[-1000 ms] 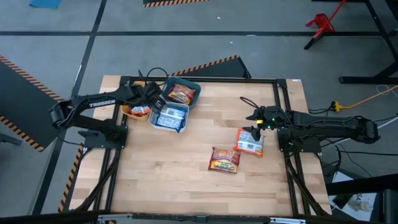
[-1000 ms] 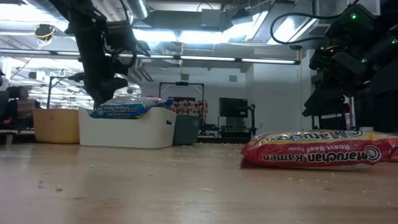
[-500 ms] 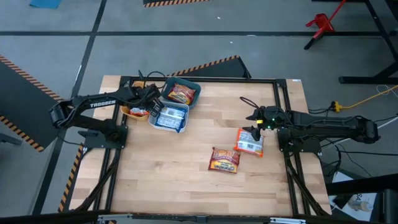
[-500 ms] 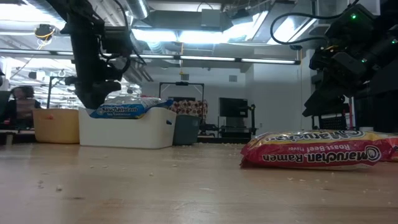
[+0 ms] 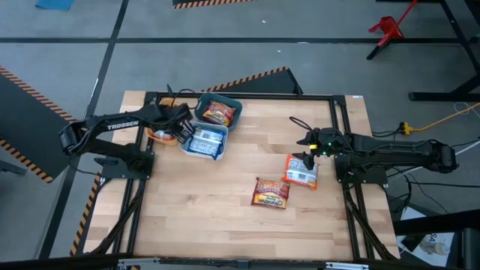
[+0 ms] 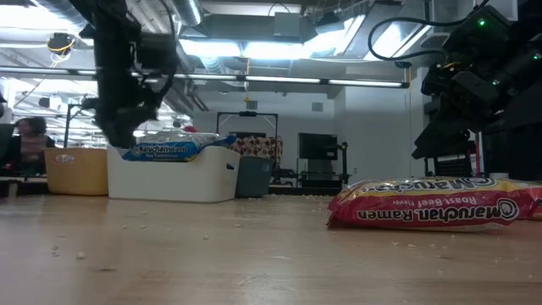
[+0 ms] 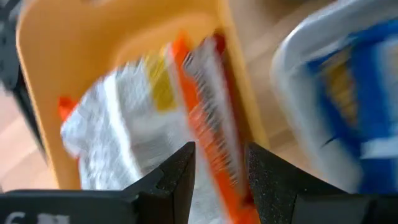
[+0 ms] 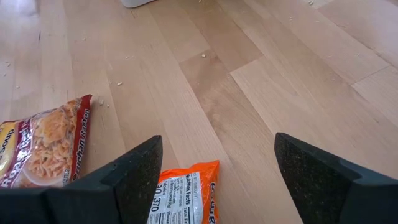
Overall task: Sort Maruchan noodles
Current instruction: Put the red noodle into the blue bin
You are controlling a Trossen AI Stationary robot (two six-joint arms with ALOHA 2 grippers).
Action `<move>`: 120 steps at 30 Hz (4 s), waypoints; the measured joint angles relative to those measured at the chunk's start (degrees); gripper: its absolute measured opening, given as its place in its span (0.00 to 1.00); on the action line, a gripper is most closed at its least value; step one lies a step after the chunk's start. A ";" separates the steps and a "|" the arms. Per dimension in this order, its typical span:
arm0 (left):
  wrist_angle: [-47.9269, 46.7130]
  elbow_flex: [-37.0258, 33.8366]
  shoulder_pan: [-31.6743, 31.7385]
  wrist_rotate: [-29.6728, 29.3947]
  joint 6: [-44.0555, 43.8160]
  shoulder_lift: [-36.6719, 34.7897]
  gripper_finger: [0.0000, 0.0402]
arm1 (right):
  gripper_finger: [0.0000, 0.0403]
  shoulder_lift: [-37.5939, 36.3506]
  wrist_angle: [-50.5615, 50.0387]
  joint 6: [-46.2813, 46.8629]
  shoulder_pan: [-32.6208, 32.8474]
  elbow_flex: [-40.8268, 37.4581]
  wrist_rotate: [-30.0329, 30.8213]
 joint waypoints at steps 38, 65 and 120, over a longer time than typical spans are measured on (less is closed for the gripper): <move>76.53 16.53 -35.67 18.81 20.49 38.96 0.72 | 0.74 0.02 0.58 -0.02 0.01 0.00 -1.95; 67.25 23.33 -31.86 30.81 27.48 48.68 0.73 | 0.74 0.02 0.46 -0.09 0.01 0.00 -1.97; 71.90 23.23 -34.26 29.78 6.38 47.57 0.00 | 0.74 0.02 0.26 0.00 0.01 0.00 0.17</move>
